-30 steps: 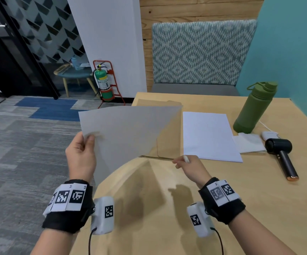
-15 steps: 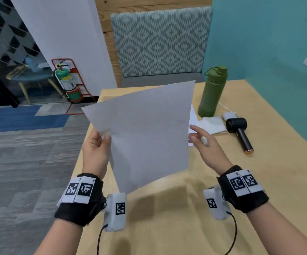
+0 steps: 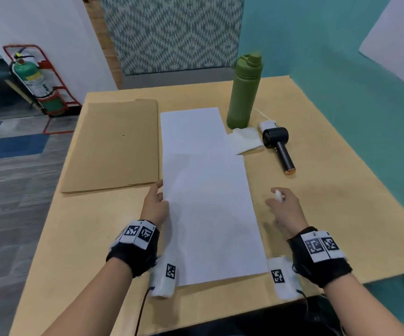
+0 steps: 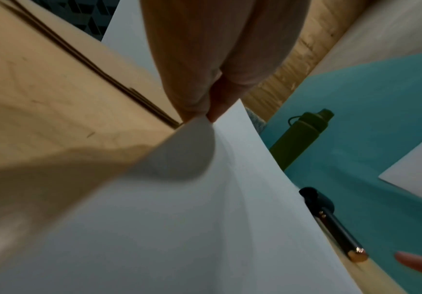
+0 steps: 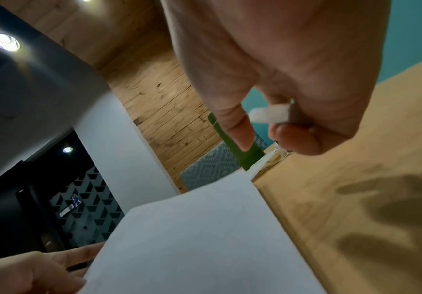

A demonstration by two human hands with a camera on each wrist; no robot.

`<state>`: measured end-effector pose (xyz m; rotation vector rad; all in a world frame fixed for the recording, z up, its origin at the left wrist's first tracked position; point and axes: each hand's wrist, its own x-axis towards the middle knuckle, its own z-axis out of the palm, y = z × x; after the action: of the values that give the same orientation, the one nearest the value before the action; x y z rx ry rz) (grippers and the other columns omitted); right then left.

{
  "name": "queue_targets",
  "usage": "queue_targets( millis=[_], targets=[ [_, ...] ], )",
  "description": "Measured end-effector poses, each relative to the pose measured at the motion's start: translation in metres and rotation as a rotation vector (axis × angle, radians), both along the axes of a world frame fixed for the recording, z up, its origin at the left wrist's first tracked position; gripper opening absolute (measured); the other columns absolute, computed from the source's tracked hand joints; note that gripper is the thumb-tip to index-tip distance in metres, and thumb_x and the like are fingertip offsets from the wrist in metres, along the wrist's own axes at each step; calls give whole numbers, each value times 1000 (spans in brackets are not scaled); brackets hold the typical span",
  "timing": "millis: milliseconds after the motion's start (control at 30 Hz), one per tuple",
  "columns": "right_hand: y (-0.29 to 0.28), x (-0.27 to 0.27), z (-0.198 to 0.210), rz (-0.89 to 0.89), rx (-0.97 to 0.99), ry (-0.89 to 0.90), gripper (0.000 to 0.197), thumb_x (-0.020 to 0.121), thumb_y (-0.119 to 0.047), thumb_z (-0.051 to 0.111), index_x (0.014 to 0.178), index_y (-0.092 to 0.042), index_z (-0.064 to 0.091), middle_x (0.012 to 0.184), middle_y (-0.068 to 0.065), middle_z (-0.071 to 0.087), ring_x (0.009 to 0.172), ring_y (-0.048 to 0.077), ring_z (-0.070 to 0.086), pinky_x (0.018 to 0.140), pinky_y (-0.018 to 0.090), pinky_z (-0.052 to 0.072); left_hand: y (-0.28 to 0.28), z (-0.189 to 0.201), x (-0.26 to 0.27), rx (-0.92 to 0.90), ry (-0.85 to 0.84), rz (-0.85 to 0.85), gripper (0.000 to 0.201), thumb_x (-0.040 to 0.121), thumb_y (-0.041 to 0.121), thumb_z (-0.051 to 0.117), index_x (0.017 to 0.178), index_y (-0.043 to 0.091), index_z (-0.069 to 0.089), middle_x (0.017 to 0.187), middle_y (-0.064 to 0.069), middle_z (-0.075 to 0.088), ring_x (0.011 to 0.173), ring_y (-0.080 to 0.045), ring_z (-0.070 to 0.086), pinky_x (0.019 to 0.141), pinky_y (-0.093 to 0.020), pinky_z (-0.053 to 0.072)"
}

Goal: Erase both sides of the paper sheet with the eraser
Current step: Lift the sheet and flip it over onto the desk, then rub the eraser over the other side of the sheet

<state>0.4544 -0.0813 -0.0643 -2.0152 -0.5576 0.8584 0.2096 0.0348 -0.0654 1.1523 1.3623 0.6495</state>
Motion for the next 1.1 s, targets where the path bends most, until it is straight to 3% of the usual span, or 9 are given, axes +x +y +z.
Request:
queue_targets(
  millis=[67, 200, 300, 433, 533, 633, 767, 900, 1100],
  targets=[
    [-1, 1, 1, 92, -32, 15, 39, 87, -7, 49, 125, -12, 45, 105, 4, 49, 82, 21, 51, 63, 26, 41, -3, -8, 1, -35, 45, -25, 60, 85, -17, 33, 137, 14, 38, 101, -12, 65, 76, -24, 64, 62, -33, 52],
    [0, -6, -1, 385, -84, 40, 39, 84, 2, 47, 122, -9, 52, 88, 4, 56, 60, 15, 50, 47, 16, 43, -8, -17, 1, -70, 96, -12, 62, 87, -16, 36, 140, 14, 34, 97, -12, 64, 80, -28, 61, 68, -35, 51],
    [1, -21, -10, 549, -124, 110, 42, 82, 5, 53, 122, -6, 53, 90, 9, 56, 61, 16, 51, 51, 15, 47, -12, -19, -1, -92, 111, -22, 63, 87, -16, 35, 141, 16, 33, 117, -17, 61, 94, -31, 61, 72, -34, 51],
    [1, -33, -21, 682, -213, 104, 44, 79, 2, 51, 120, -13, 55, 82, 6, 60, 67, 20, 54, 67, 30, 50, -17, -18, -3, -69, 197, -51, 69, 86, -14, 33, 145, 20, 26, 129, -12, 52, 106, -28, 55, 85, -34, 46],
    [-2, -35, -23, 708, -229, 74, 44, 78, 0, 53, 118, -17, 56, 81, 2, 62, 68, 19, 57, 71, 34, 53, -21, -16, 3, 94, 564, -154, 75, 84, -10, 40, 149, 18, 14, 145, -12, 25, 129, -33, 33, 103, -38, 31],
    [-4, -36, -25, 702, -207, 105, 43, 79, 0, 57, 119, -15, 56, 79, -1, 61, 63, 16, 57, 63, 25, 51, -22, -14, 18, 296, 847, -449, 73, 89, 10, 55, 149, 17, 14, 155, -10, 8, 142, -30, 10, 114, -38, 13],
    [-3, -36, -27, 664, -167, 145, 34, 83, -2, 58, 115, -14, 58, 76, 0, 60, 60, 16, 56, 58, 20, 51, -20, -23, 55, 373, 846, -773, 78, 89, 39, 59, 149, 18, 16, 159, -2, -1, 146, -26, -5, 117, -42, 5],
    [-3, -37, -27, 602, -157, 175, 25, 85, 0, 57, 107, -10, 62, 69, 0, 59, 57, 15, 54, 52, 19, 48, -20, -41, 79, 339, 837, -925, 86, 88, 49, 56, 151, 21, 4, 159, 2, -10, 145, -28, -13, 115, -49, 0],
    [27, -20, -27, 567, -186, -85, 21, 77, -13, 67, 98, -9, 69, 92, 1, 64, 71, 8, 53, 74, 26, 42, -12, -43, 80, 350, 874, -993, 90, 83, 57, 58, 149, 36, 1, 158, 5, -15, 145, -27, -16, 114, -54, -4]
  ],
)
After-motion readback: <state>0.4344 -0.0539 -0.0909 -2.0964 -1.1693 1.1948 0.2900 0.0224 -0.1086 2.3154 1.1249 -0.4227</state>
